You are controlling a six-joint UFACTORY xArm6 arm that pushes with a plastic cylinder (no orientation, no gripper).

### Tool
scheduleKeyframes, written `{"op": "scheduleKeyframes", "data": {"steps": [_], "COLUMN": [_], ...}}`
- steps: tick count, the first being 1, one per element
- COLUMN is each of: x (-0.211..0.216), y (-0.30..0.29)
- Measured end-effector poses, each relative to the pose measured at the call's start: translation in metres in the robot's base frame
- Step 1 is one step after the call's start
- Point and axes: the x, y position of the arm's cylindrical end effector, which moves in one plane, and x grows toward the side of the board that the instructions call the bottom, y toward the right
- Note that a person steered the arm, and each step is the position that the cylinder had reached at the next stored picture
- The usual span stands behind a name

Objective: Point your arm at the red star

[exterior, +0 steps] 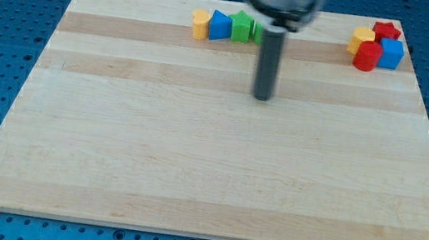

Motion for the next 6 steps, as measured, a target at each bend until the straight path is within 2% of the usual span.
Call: {"op": "scheduleKeyframes", "data": {"steps": [2, 4, 5, 6], "x": [-0.008, -0.022, -0.062, -0.062], "y": [0.129, 0.191, 0.239, 0.243]}}
